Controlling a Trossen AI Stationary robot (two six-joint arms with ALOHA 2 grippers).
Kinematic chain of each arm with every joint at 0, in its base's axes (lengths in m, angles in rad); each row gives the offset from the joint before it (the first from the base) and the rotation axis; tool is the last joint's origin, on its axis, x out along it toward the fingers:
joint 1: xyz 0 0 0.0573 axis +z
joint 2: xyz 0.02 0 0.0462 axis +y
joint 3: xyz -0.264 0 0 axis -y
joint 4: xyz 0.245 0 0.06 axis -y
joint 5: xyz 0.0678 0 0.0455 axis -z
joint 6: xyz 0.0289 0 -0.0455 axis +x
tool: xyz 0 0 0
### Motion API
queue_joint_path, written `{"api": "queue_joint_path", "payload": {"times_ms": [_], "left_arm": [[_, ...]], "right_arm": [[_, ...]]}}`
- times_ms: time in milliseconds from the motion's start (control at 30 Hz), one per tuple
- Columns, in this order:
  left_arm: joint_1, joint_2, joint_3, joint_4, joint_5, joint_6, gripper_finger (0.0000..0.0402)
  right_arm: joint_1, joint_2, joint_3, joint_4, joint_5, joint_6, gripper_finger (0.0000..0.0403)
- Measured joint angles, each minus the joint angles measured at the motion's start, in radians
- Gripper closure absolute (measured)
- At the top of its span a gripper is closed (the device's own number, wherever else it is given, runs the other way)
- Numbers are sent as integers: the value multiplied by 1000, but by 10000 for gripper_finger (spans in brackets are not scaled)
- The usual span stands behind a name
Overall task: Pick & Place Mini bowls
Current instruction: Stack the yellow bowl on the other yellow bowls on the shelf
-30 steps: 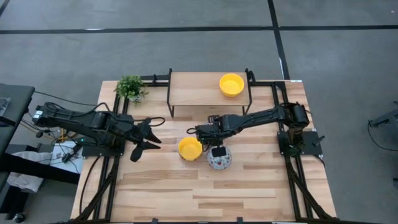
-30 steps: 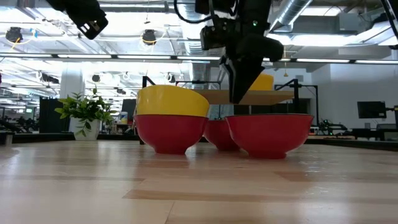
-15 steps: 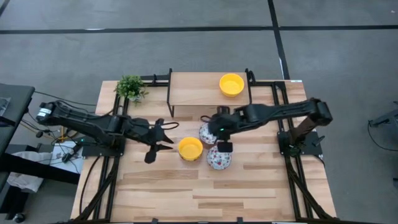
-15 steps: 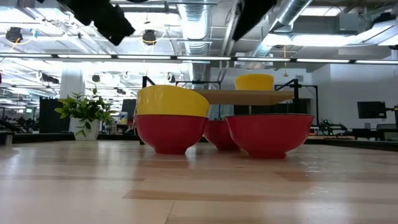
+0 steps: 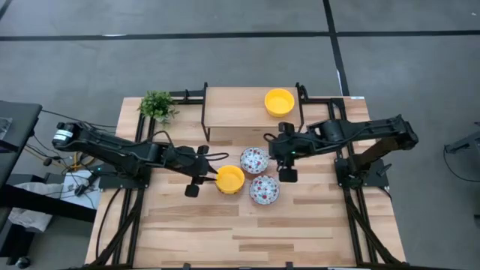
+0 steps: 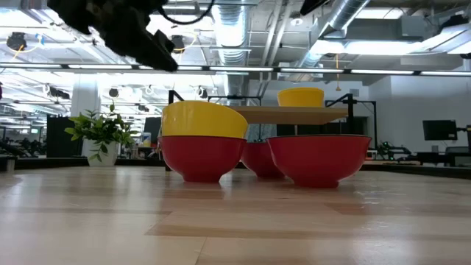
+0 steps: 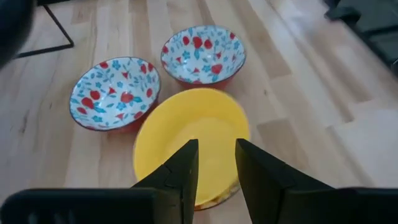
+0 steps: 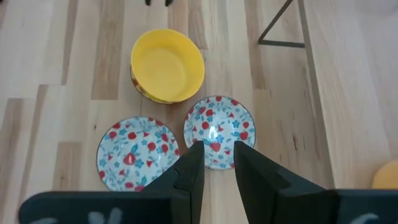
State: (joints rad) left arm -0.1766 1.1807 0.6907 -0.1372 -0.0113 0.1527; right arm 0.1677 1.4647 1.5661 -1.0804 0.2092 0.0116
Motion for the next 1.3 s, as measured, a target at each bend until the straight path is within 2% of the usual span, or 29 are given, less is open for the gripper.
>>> {"api": "queue_joint_path", "payload": {"times_ms": [267, 500, 1300], "left_arm": [[15, 76, 0, -12, 71, 156, 296], [12, 131, 0, -11, 68, 231, 296], [14, 189, 0, -9, 75, 341, 296]], "right_arm": [[26, -47, 0, -37, 2, 42, 326], [48, -57, 0, -56, 2, 61, 326], [46, -53, 0, -68, 2, 68, 326]]}}
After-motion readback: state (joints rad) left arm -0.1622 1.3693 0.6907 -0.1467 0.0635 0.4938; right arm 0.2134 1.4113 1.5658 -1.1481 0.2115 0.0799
